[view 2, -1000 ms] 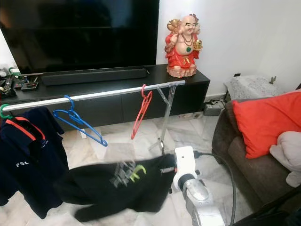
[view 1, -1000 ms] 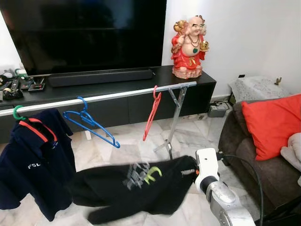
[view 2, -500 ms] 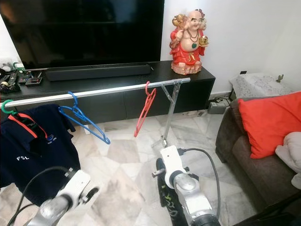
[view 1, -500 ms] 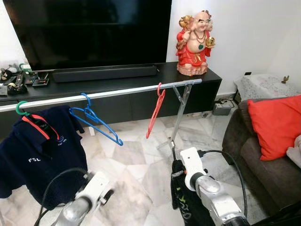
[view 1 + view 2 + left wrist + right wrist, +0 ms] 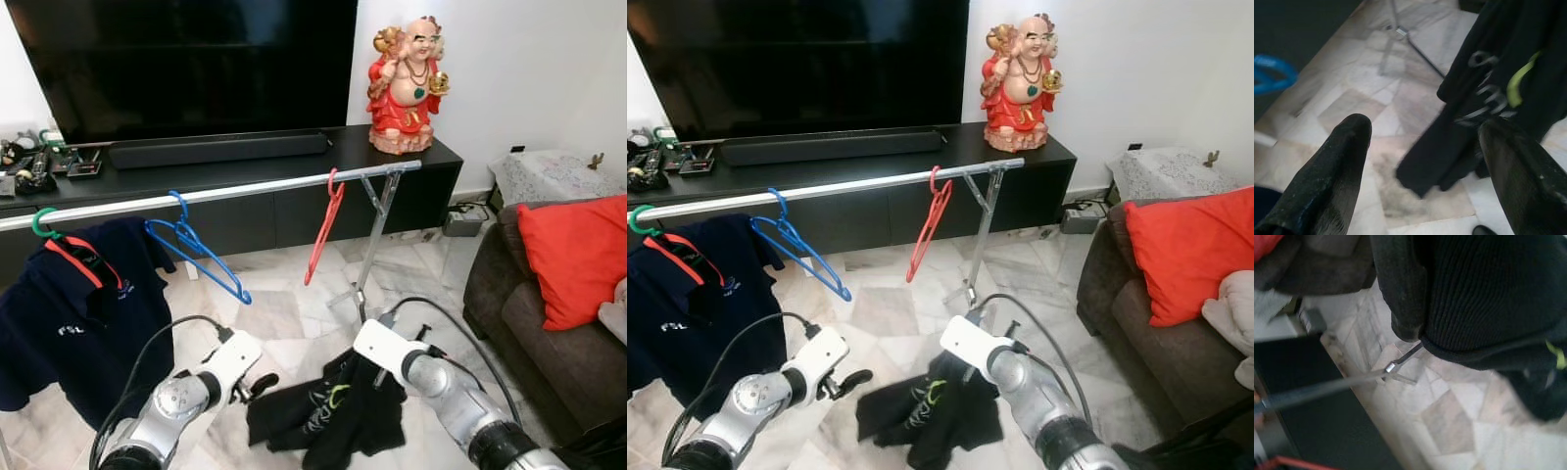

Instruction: Hang hanger

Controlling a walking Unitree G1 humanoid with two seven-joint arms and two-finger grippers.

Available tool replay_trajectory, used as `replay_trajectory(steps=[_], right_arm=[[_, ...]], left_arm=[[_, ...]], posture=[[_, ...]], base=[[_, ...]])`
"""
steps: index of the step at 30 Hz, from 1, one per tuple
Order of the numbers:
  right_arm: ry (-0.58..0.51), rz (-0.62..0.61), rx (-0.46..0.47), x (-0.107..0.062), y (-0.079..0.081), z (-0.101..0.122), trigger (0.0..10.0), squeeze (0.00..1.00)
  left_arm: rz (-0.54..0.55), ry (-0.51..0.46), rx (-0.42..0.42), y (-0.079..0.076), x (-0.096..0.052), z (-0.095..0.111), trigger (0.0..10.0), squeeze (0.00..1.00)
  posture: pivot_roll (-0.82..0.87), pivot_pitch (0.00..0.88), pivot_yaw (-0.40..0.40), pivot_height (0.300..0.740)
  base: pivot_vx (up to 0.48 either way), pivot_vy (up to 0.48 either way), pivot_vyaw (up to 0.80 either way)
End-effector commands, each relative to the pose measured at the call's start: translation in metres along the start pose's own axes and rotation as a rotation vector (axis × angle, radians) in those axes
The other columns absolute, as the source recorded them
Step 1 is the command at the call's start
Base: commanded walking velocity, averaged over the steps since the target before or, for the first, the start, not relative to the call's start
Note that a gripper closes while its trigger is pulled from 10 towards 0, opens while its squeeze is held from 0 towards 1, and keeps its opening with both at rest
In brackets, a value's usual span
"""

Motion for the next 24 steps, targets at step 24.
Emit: replay_trajectory(steps=[24], right_arm=[[-0.096,-0.062,0.219,0.008,-0.053,0.036,10.0,0.00]], left_arm=[[-0.186,-0.100,-0.057,-0.030,0.010,0.044,10.0,0.00]], posture=[[0.08,0.022,-0.008,0.740]], base=[[0.000,0.000,0.00]])
Point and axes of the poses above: a point about 5 cm out from each wrist's last joint towards the gripper, its own x axis pointing out of the wrist towards the gripper, its own z axis along the axis of the wrist's last joint, y = z × x, the point moved 3 cm from there along x, pointing out of the wrist towards the gripper, and after that the axes turned 14 degrees about -x, right-handed, at the moved point
